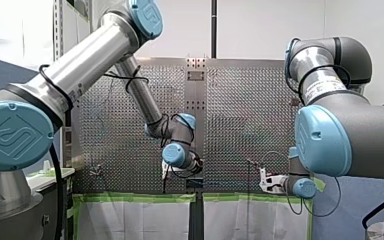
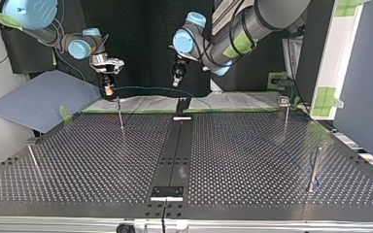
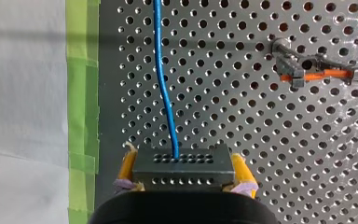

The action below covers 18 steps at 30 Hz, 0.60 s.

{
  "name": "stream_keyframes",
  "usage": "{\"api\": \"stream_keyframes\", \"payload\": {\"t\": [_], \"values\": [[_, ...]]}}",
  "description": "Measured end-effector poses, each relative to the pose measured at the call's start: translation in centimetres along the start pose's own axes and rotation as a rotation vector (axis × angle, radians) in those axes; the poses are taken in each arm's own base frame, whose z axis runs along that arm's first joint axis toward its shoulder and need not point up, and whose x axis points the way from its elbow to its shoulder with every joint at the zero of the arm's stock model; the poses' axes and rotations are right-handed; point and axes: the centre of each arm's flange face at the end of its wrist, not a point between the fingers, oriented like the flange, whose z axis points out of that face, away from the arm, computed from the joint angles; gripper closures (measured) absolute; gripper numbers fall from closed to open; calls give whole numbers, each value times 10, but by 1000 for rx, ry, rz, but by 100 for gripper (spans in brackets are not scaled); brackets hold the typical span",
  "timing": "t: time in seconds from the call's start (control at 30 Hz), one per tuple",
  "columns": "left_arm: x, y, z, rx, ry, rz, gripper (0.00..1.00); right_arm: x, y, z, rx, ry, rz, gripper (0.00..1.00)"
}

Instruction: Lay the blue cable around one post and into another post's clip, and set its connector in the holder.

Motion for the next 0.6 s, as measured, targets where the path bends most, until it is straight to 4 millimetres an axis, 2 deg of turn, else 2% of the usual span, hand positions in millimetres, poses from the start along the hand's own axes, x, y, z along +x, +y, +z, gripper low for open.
{"api": "stream_keyframes", "payload": {"t": [0.17,0.33,0.6], "values": [[14,1,13,-23,-25,30,0,0,0,0,0,1,0,100],[37,0,18,-28,-34,79,0,0,0,0,1,0,0,100],[41,-6,21,-15,-85,101,0,0,-1,0,2,1,-1,100]]}}
